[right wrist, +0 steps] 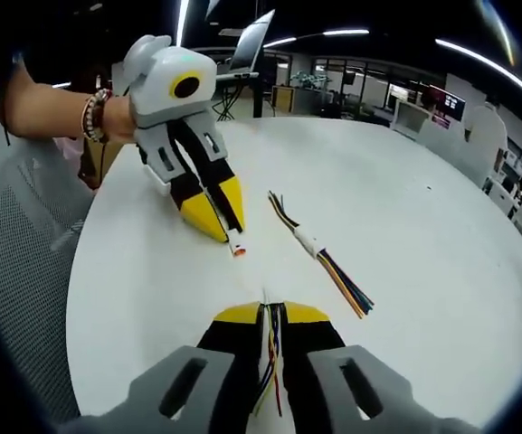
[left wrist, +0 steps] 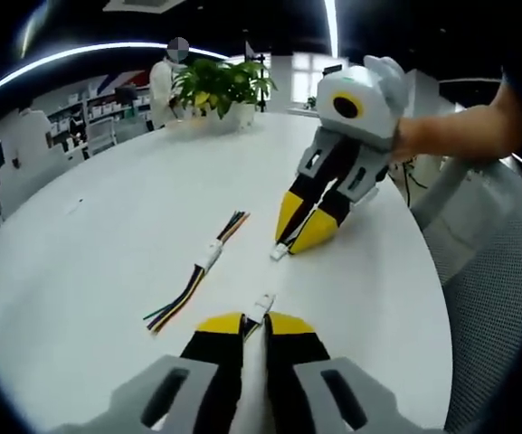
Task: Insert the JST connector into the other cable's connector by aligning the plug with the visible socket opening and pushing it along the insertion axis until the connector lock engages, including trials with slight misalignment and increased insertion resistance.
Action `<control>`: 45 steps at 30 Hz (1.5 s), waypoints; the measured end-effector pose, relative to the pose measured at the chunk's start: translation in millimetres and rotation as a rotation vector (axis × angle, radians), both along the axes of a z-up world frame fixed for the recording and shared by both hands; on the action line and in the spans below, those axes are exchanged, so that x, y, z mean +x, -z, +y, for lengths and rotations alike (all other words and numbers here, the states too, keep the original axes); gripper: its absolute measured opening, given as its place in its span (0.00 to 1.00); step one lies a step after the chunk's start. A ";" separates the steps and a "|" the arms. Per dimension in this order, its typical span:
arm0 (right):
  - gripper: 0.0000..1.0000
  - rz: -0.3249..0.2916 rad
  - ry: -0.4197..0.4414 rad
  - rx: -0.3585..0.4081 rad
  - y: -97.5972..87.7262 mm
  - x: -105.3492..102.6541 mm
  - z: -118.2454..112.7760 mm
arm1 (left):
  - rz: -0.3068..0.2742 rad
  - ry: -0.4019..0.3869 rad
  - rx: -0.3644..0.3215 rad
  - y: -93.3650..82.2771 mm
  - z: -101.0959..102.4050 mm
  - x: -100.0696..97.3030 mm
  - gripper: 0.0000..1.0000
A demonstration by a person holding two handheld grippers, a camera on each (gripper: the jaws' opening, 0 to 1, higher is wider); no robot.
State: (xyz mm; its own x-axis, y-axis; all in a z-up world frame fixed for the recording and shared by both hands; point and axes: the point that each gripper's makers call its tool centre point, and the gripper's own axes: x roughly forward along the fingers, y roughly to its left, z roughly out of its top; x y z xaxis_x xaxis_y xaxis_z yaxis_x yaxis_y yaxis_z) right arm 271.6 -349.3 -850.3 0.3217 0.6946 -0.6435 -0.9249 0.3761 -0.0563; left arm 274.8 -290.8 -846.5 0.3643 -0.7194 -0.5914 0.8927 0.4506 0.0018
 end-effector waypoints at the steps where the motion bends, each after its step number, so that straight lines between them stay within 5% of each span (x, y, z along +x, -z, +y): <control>1: 0.05 0.000 -0.001 0.001 0.0 0.0 0.0 | -0.001 0.001 0.001 0.0 0.0 0.0 0.02; 17: 0.04 0.006 -0.023 0.024 -4.5 -2.6 2.3 | 0.007 0.024 -0.021 -5.0 -2.9 -5.1 0.01; 32: 0.03 -0.082 -0.113 0.077 -45.8 -10.9 25.3 | -0.045 0.061 0.022 -27.2 8.0 -8.4 0.01; 45: 0.03 -0.067 -0.169 0.048 -34.3 -20.2 35.2 | -0.035 0.098 0.029 -26.0 0.0 -15.9 0.01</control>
State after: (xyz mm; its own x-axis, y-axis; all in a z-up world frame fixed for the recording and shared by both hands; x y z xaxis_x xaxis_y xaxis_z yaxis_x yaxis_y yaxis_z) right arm 251.3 -314.2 -816.0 0.2384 0.7717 -0.5896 -0.9700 0.2191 -0.1054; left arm 258.9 -290.8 -820.5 0.3142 -0.7355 -0.6003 0.9316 0.3607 0.0456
